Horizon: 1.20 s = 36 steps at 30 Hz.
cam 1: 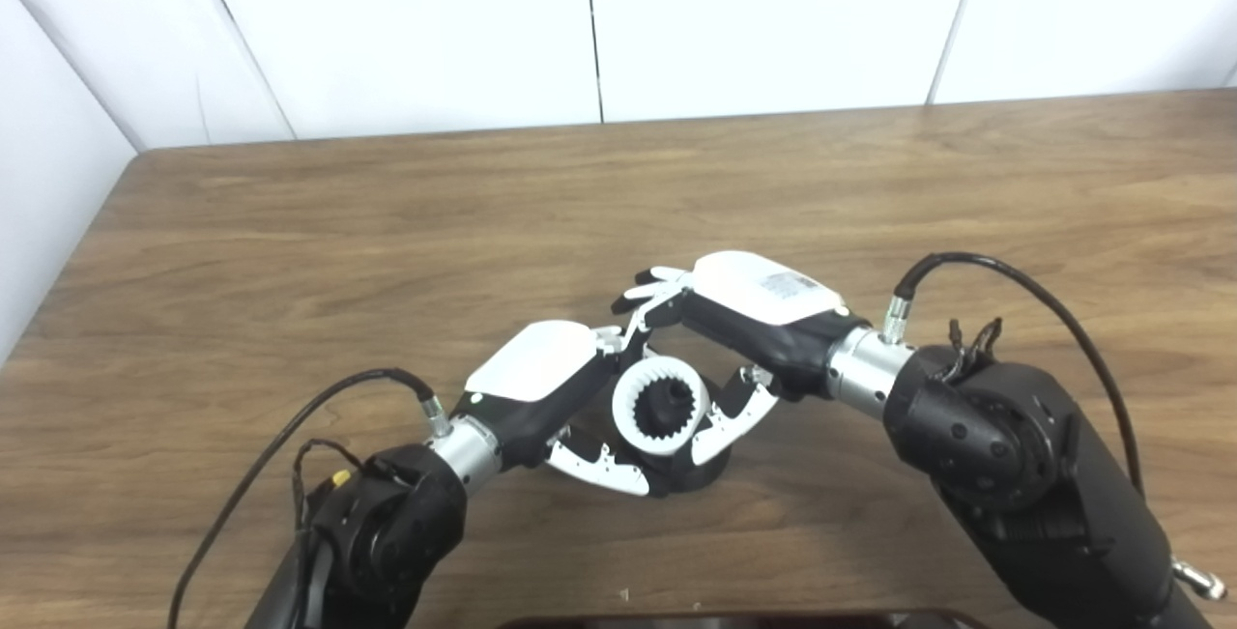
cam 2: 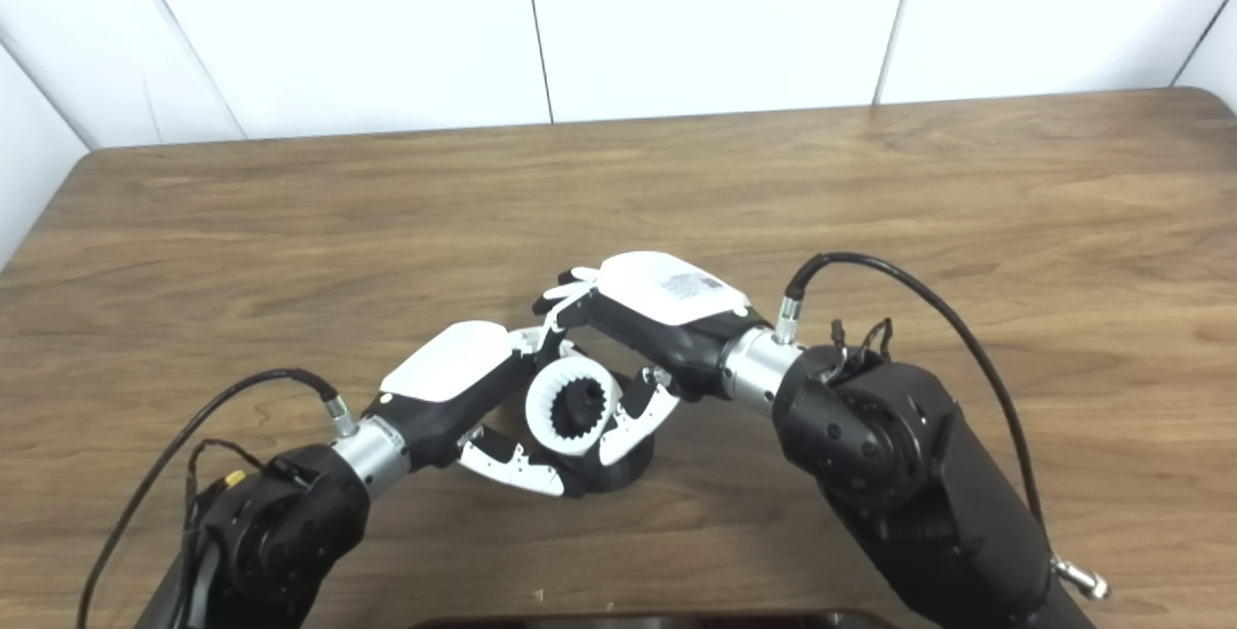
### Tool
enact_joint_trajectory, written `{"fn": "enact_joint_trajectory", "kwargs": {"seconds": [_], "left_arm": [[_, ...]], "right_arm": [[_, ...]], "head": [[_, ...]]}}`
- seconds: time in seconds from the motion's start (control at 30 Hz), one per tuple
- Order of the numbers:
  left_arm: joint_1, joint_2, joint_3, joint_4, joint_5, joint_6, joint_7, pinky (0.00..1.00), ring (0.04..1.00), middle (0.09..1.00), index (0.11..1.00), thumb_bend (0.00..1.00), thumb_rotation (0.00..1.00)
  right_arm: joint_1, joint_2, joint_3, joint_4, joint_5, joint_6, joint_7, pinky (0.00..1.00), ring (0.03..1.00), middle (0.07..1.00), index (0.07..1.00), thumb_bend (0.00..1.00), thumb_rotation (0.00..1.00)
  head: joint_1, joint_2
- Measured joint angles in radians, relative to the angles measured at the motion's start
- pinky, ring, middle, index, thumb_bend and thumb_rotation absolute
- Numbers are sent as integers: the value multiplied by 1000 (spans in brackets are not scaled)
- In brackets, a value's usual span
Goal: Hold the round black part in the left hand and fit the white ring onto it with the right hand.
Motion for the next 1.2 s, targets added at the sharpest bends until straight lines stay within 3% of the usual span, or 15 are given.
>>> {"fn": "enact_joint_trajectory", "kwargs": {"seconds": [1.2], "left_arm": [[0, -2, 1, -2, -5, 1, -1, 802, 931, 872, 735, 648, 453]], "right_arm": [[45, 11, -90, 22, 49, 2, -26, 843, 937, 873, 494, 517, 164]], "head": [[5, 6]]}}
